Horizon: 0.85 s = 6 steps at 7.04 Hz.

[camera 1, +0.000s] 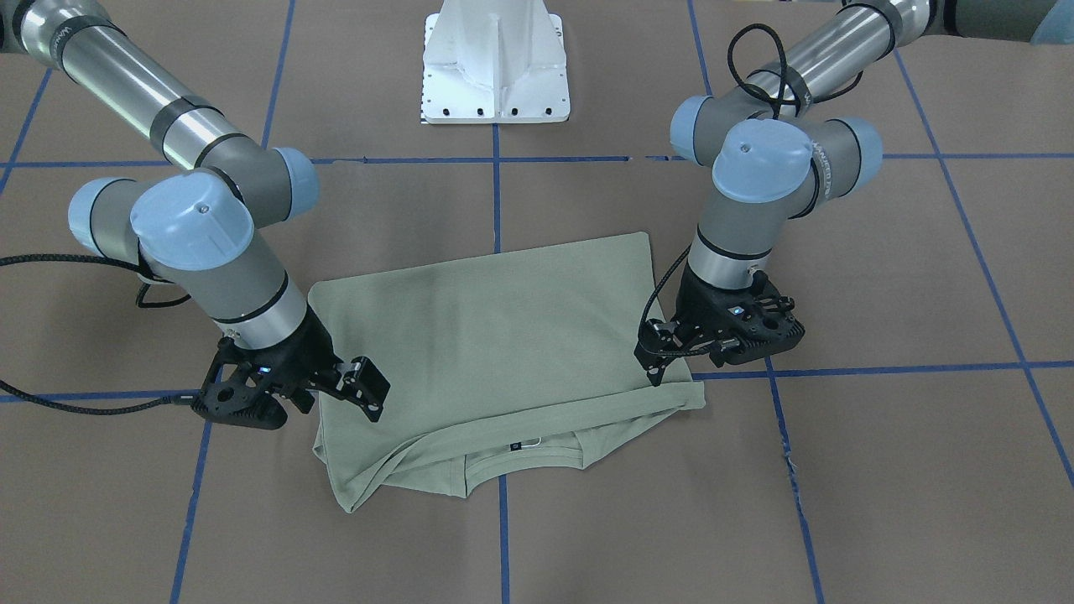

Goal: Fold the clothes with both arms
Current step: 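Release the hem and raise both grippers above the folded shirt, then lower the right gripper to the shirt's side edge and grasp it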

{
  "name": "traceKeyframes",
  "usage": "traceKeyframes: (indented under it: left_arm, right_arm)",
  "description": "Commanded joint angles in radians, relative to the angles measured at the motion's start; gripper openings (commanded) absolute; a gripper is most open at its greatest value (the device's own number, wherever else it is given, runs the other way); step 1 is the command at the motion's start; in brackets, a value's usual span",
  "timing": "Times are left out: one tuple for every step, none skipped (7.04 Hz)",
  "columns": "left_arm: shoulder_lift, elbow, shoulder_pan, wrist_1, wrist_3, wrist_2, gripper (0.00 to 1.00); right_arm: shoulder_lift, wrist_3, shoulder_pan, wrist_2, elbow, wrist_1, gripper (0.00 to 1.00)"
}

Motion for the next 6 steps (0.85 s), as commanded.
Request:
traceKeyframes:
  left_arm:
    - [0.003,-0.084,0.001,0.073,-0.005,-0.003,0.99]
    - [0.003,-0.100,0.004,0.077,-0.009,-0.001,0.99]
    - [0.004,-0.101,0.004,0.077,-0.011,-0.001,0.99]
    - [0.003,-0.101,0.006,0.077,-0.012,-0.001,0.99]
    - [0.004,-0.101,0.007,0.077,-0.012,-0.001,0.99]
    - [0.004,-0.103,0.007,0.077,-0.012,-0.001,0.99]
  right_arm:
    - [-0.244,0.004,-0.061,-0.004,0.240,-0.005,1.00]
    - [-0.279,0.006,-0.085,-0.009,0.247,-0.005,1.00]
    - [-0.306,0.007,-0.122,-0.039,0.239,-0.005,1.00]
    - [-0.324,0.006,-0.156,-0.068,0.236,-0.002,1.00]
    - [-0.323,0.006,-0.177,-0.069,0.236,-0.006,1.00]
    - [-0.324,0.006,-0.185,-0.064,0.238,-0.006,1.00]
